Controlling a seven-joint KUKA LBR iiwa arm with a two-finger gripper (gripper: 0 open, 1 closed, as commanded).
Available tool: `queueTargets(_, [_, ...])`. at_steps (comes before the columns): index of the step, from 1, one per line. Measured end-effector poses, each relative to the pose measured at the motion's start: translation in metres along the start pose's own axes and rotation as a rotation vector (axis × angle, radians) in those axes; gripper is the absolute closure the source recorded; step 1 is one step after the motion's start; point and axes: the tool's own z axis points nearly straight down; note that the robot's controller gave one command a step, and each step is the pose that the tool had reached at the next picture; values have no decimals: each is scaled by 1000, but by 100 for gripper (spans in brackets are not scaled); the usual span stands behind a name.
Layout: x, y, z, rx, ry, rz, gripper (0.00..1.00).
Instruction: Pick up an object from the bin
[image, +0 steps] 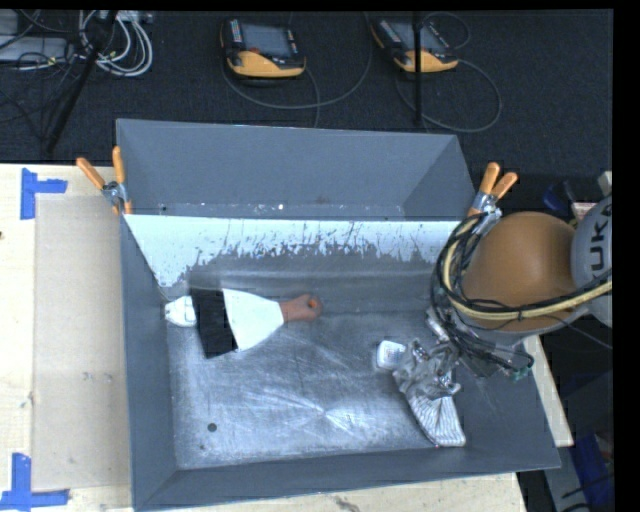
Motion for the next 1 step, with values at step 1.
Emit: queueTargets(1, [0, 41, -141, 4, -3, -222, 100])
